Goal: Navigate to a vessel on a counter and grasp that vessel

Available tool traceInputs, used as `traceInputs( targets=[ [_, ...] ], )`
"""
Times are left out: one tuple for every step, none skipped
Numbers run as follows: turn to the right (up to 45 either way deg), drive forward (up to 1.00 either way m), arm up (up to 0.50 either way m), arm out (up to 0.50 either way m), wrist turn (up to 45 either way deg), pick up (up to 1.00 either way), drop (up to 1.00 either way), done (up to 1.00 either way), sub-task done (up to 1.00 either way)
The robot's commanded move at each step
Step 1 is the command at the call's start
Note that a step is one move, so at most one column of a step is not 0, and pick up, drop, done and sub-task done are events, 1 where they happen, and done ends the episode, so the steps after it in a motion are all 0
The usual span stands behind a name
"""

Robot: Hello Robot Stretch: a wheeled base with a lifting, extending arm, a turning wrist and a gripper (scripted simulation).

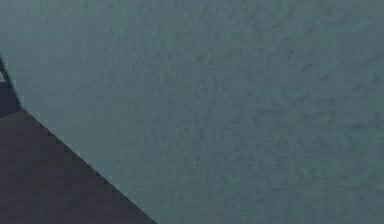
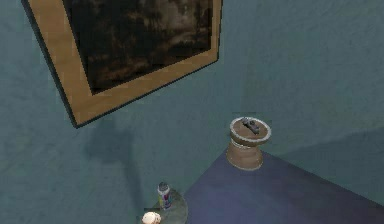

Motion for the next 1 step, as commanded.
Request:
traceInputs(
  targets=[
    [0.0,0.00,0.42,0.00,0.0,0.00,0.00,0.00,0.00]
  ],
)
